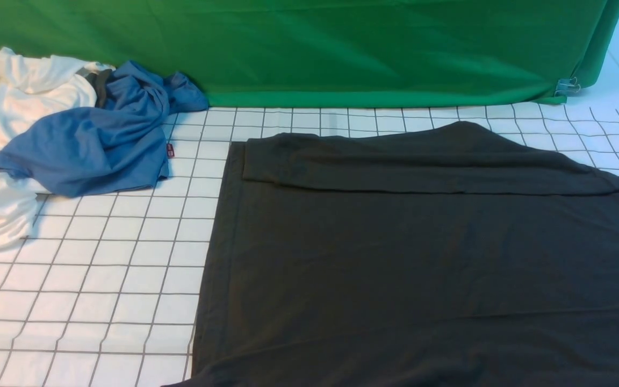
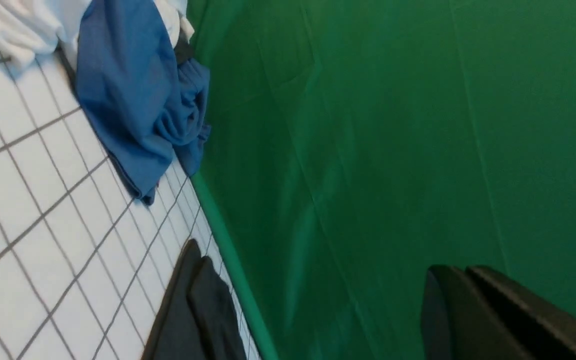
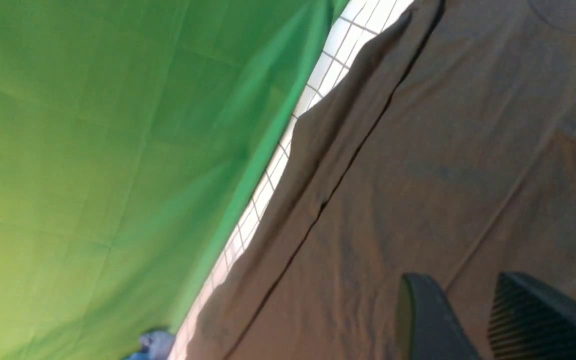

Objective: Fold a long-sleeved shirt over a white checkered tablecloth.
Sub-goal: 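Grasp the left edge of the dark T-shirt lying flat on the table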

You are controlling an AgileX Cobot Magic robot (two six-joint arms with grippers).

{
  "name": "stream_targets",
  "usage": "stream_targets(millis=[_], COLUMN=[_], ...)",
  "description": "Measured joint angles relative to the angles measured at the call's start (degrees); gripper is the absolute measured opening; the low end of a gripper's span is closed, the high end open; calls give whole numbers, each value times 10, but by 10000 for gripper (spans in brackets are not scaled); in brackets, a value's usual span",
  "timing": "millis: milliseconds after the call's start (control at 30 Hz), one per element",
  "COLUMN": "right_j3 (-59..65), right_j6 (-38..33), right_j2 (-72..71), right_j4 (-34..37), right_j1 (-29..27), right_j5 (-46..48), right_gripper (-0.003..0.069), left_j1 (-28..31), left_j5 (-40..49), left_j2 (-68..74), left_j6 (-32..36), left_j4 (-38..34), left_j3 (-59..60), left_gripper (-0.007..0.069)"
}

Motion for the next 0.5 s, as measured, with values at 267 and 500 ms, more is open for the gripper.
stream_targets(millis=[267,500], right_j3=[-11,-156], right_j6=[-223,-493], right_j2=[6,157], right_j4=[0,-1], right_j1=[0,0], right_j5=[-91,-71], right_gripper=[225,49], left_j1=[0,0], left_j5=[54,255], left_j2=[23,235], left_j6=[4,179], left_j4=[224,360], left_j3=[-122,-343], left_gripper=[-29,-29])
